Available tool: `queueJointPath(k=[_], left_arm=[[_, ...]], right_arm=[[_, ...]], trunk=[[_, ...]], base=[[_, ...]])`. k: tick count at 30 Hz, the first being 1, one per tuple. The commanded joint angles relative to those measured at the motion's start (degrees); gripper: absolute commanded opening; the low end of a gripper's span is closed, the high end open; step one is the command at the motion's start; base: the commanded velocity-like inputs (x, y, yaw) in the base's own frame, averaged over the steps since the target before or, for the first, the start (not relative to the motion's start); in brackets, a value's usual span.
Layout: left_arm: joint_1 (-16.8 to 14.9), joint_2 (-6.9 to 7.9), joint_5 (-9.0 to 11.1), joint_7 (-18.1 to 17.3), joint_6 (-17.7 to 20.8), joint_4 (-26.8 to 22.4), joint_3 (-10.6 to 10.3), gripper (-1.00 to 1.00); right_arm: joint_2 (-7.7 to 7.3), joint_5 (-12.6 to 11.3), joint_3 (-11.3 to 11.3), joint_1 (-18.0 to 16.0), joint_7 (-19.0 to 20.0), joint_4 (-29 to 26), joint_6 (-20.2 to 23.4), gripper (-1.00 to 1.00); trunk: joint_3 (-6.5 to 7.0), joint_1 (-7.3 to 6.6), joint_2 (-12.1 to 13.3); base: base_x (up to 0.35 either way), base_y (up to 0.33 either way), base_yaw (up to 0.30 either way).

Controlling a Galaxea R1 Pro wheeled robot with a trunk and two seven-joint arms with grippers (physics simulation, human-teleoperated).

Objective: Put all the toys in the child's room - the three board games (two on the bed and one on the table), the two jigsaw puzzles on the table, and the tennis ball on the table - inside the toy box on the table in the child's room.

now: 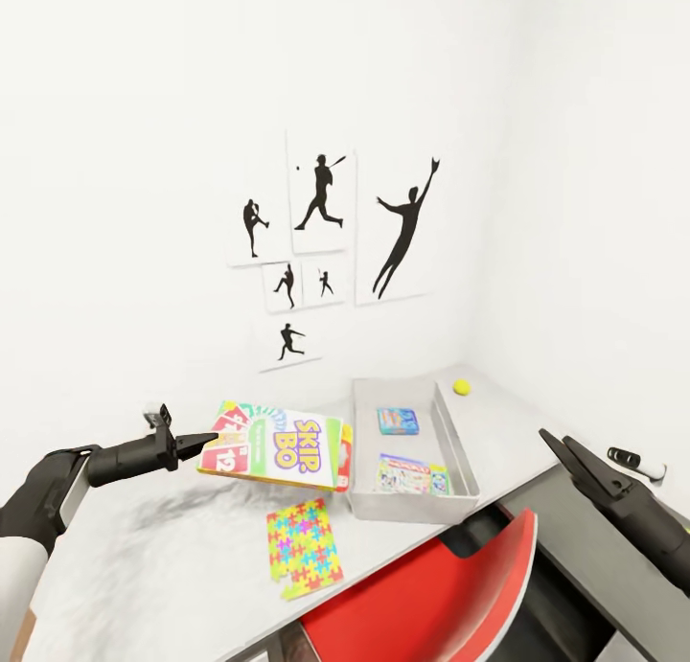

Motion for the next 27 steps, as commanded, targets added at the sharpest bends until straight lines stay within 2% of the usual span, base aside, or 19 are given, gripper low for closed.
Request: queueJointPath(k=[1, 5, 10, 17, 23, 27], left_arm=[[0.0, 0.01, 0.0, -0.2, 0.6, 0.0, 0.0, -1.00], [0.0, 0.01, 0.1, -0.2, 0.6, 0.0, 0.0, -1.00], [-0.1, 0.01, 0.1, -0.2, 0.6, 0.0, 0.0, -1.00], [0.0, 0.01, 0.1, -0.2, 0.6, 0.0, 0.0, -1.00], [0.0, 0.01, 0.1, -0.2, 0.6, 0.0, 0.0, -1.00], [0.0, -0.01, 0.1, -0.2, 0.6, 0.0, 0.0, -1.00]], right_arm=[[-0.01, -0.3, 0.0, 0.0, 0.0, -0.1, 0.4, 1.00], [-0.01, -0.2, 0.0, 0.0, -0.1, -0.3, 0.4, 1.00], [-0.01, -0.2, 0.0, 0.0, 0.0, -0.3, 0.4, 1.00], [-0.01, -0.2, 0.0, 0.0, 0.0, -0.1, 0.4, 1.00], [-0.01, -0.2, 0.0, 0.0, 0.0, -0.1, 0.4, 1.00], [-0.01, -0.2, 0.0, -0.1, -0.1, -0.3, 0.4, 1.00]], trunk=[[-0.09, 0.03, -0.1], [0.08, 0.03, -0.1], [0.31, 0.03, -0.1], [0.35, 0.03, -0.1], [0.39, 0.03, -0.1], [0.56, 0.03, -0.1]], base=[[0.034, -0.004, 0.094], [0.013, -0.072, 0.181], [0.002, -0.255, 0.210], [0.000, -0.147, 0.032], [0.001, -0.264, 0.008], [0.080, -0.178, 0.140]])
